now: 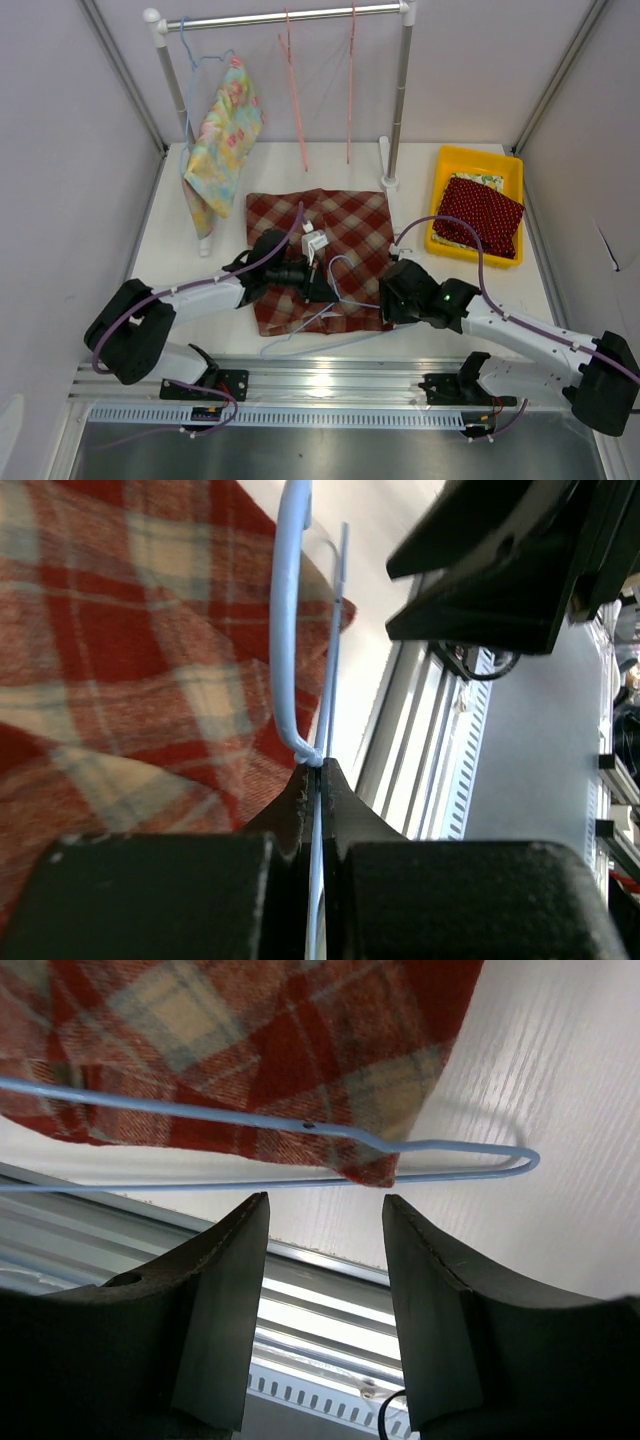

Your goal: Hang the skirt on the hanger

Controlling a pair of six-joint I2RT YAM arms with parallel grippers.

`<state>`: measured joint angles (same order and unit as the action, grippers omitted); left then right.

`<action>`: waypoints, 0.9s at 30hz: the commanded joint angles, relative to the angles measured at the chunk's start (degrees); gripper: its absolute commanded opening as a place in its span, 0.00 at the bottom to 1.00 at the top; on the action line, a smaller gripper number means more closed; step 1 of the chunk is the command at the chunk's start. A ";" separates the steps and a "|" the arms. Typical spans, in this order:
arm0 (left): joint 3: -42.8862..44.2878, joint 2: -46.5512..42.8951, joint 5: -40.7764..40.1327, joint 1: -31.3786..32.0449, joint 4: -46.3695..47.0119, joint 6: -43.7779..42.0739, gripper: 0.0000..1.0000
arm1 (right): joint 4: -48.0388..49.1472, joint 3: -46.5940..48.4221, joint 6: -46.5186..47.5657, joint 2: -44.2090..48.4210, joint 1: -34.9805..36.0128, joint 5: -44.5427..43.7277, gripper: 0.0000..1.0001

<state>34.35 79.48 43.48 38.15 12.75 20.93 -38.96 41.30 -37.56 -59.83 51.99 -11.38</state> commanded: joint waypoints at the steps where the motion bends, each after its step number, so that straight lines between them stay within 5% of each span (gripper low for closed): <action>1: 3.18 0.67 2.31 -1.15 3.33 -1.77 0.00 | 2.83 -0.95 -2.78 -0.55 1.36 -1.98 0.54; 11: 5.47 5.07 1.78 -1.24 1.48 -3.44 0.00 | 8.19 -4.03 -3.66 -5.46 1.89 -2.86 0.57; 20: 6.08 6.30 0.64 -1.15 1.48 -3.70 0.00 | 12.24 -5.70 -5.07 -10.12 1.89 -5.24 0.69; 23: 5.99 6.65 0.46 -1.15 2.27 -3.61 0.00 | 13.12 -5.88 -5.24 -10.83 1.89 -5.85 0.58; 27: 5.56 7.09 0.03 -1.15 3.15 -3.79 0.00 | 11.37 -3.43 -4.80 -10.66 0.75 -6.64 0.21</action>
<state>38.26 86.26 43.70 37.19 12.73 19.05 -28.40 35.66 -41.91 -70.61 53.32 -15.20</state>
